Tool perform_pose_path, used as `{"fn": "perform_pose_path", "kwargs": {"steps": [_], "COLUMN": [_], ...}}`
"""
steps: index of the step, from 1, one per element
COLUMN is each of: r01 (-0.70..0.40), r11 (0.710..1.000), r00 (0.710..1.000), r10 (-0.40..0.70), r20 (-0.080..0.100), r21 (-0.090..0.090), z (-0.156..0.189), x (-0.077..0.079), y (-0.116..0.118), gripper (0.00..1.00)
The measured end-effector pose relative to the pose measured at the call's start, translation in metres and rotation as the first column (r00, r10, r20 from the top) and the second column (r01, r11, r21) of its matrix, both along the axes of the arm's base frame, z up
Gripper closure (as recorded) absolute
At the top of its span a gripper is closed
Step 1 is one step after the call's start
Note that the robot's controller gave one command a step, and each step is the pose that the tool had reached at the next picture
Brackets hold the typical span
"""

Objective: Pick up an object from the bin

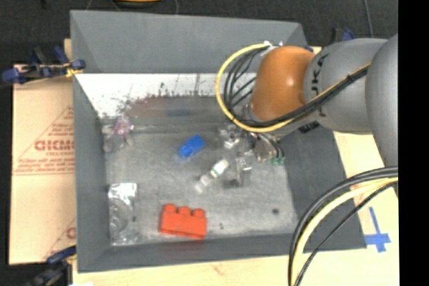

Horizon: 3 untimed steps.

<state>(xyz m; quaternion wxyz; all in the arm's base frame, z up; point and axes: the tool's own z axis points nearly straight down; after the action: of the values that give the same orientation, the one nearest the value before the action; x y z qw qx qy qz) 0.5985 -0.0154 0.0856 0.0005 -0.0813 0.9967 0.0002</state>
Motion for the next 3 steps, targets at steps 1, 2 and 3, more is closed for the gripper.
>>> {"fn": "perform_pose_path", "kwargs": {"steps": [1, 2, 3], "r01": [-0.019, -0.021, -0.022], "r11": [1.0, 1.0, 1.0], "r00": [1.0, 1.0, 1.0], "r10": [0.019, 0.021, 0.022], "r20": [0.001, 0.004, 0.003], "r21": [-0.001, -0.002, -0.002], "z": [-0.0157, -0.0144, -0.0147], "x": [-0.0181, -0.0167, -0.017], "y": [0.0064, 0.006, 0.0062], "gripper": [0.0, 1.0, 0.0]}}
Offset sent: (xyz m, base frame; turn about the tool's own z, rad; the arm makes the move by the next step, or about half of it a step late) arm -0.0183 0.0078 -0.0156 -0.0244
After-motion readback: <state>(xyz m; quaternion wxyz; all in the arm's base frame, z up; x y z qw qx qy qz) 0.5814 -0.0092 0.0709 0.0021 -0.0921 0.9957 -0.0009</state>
